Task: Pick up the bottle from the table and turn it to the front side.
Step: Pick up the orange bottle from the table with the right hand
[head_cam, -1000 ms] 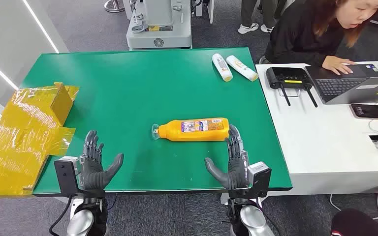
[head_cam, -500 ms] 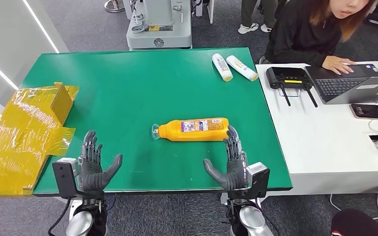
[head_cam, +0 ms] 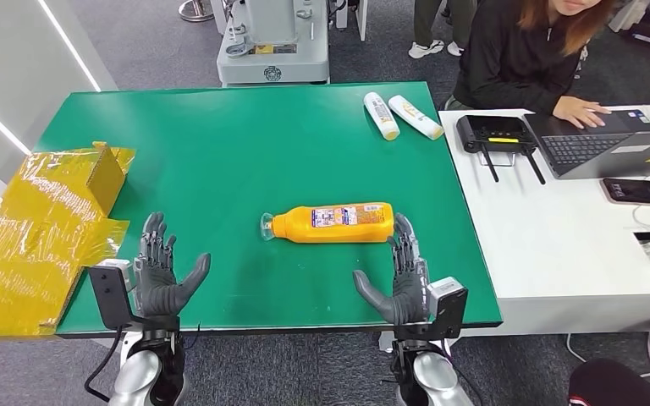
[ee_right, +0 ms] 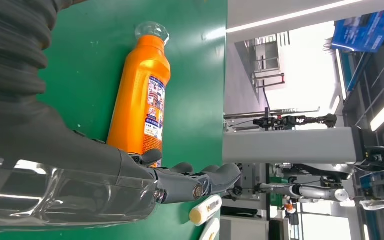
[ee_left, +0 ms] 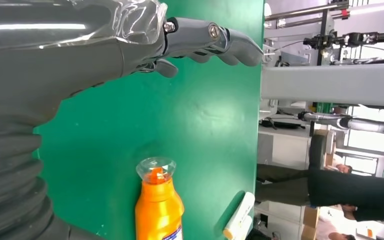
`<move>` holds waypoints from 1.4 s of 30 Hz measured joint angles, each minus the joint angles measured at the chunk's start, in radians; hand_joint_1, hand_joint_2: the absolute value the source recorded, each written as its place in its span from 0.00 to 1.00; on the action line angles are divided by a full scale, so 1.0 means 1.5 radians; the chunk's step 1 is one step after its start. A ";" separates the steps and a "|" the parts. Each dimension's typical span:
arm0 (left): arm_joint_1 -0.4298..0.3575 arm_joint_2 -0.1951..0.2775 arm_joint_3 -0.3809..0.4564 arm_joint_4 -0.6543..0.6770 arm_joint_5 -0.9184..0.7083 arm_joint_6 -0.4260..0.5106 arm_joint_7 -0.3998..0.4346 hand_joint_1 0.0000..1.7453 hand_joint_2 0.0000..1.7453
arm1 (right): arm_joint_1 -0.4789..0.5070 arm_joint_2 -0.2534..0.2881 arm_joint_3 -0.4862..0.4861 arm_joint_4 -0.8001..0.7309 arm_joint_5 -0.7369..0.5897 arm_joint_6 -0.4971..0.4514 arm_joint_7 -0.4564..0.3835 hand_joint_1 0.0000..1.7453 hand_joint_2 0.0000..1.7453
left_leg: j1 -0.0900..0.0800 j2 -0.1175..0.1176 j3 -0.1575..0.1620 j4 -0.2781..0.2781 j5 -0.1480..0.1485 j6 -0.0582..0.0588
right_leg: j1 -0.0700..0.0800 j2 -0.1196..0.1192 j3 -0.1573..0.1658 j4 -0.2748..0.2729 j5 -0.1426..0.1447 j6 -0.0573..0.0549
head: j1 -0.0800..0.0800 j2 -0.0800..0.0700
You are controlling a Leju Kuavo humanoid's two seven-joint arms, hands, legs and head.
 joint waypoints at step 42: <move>-0.112 -0.029 -0.062 0.099 -0.019 -0.059 0.000 0.00 1.00 | -0.473 0.007 0.196 0.466 0.426 0.207 0.333 0.00 1.00 | 0.000 0.000 -0.001 0.002 0.001 0.001 | 0.000 0.000 0.000 0.001 0.001 0.001 | 0.000 0.000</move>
